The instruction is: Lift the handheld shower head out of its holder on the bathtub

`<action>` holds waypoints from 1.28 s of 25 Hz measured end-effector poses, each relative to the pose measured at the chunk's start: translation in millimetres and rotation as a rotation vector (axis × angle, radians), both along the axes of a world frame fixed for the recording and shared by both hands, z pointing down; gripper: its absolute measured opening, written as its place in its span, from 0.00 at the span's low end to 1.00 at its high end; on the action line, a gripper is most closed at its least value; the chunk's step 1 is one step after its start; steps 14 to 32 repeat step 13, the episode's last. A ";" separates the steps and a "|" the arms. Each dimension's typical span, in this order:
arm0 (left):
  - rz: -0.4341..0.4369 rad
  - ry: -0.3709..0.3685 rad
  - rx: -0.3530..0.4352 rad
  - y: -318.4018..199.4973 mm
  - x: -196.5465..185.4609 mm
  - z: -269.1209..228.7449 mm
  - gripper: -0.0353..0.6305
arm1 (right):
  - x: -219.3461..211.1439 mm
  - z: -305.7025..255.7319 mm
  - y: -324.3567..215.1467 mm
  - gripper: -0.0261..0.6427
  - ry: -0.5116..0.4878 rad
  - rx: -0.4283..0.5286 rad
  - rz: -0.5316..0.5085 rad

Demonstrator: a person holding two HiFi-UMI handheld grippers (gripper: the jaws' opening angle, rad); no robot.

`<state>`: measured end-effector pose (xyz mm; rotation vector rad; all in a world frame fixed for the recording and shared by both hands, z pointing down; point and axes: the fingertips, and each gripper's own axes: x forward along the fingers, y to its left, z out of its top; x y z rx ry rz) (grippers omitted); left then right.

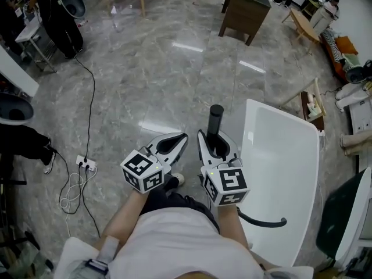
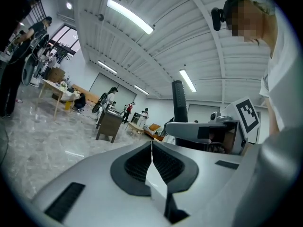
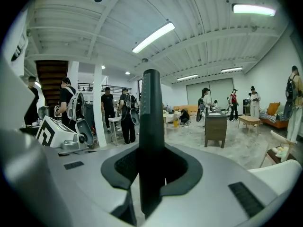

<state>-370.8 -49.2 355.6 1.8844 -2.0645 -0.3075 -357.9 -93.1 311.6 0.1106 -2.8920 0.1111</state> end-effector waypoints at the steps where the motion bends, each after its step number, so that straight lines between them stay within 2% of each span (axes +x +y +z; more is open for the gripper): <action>1: 0.003 0.002 0.000 -0.9 0.1 0.9 0.07 | 0.0 -0.1 -1.0 0.21 0.000 0.001 0.004; 13: 0.036 0.022 0.017 -20.5 2.5 -4.0 0.07 | 1.3 -0.3 -11.6 0.21 0.009 -0.009 0.021; 32: 0.036 0.022 0.017 -20.5 2.5 -4.0 0.07 | 1.3 -0.3 -11.6 0.21 0.009 -0.009 0.021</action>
